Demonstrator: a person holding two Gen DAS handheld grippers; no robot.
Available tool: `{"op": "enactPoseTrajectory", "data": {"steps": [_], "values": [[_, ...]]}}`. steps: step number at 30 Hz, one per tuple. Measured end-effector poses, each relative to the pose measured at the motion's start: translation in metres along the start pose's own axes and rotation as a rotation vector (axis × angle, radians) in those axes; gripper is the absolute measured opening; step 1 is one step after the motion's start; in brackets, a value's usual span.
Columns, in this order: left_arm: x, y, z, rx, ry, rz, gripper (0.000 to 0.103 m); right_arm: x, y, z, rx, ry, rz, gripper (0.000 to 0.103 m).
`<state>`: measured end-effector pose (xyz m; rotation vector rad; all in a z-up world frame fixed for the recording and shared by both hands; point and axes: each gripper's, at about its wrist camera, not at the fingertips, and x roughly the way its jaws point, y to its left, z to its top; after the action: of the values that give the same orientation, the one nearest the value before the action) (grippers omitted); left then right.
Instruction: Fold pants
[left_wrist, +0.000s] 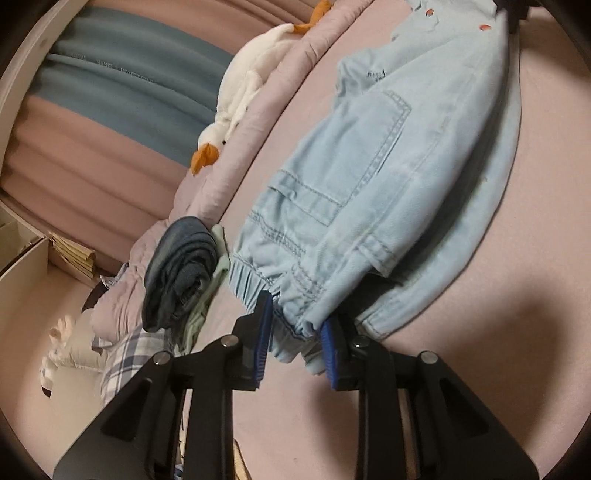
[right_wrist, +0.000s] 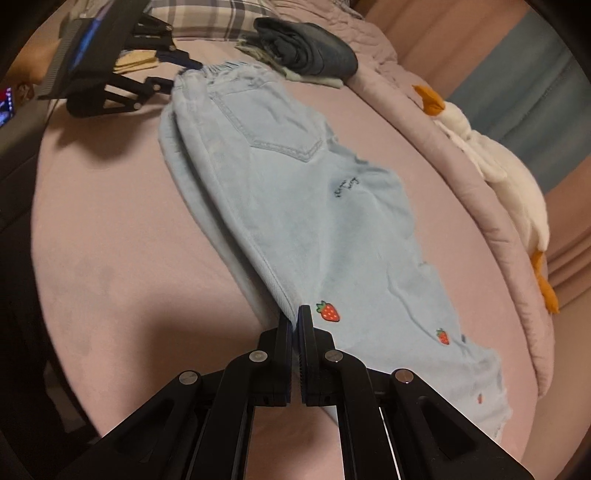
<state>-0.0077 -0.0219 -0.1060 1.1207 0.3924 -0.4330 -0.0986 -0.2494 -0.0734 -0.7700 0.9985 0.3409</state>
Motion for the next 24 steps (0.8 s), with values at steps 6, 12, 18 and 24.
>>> {"op": "enactPoseTrajectory", "data": {"steps": [6,12,18,24], "values": [[-0.011,-0.007,-0.004,0.002,0.03,0.031,0.044,0.017,0.002,-0.006,0.108,0.005,0.01,0.013],[-0.05,0.03,0.01,-0.299,-0.009,-0.047,0.064,-0.027,-0.045,-0.029,0.445,-0.169,0.076,0.035],[-0.035,0.022,0.066,-0.603,-0.022,-0.243,0.066,0.033,-0.062,-0.047,0.599,-0.042,0.085,0.035],[-0.011,-0.006,0.115,-0.759,0.021,-0.437,0.066,-0.006,-0.105,-0.088,0.864,-0.203,0.171,0.036]]}}
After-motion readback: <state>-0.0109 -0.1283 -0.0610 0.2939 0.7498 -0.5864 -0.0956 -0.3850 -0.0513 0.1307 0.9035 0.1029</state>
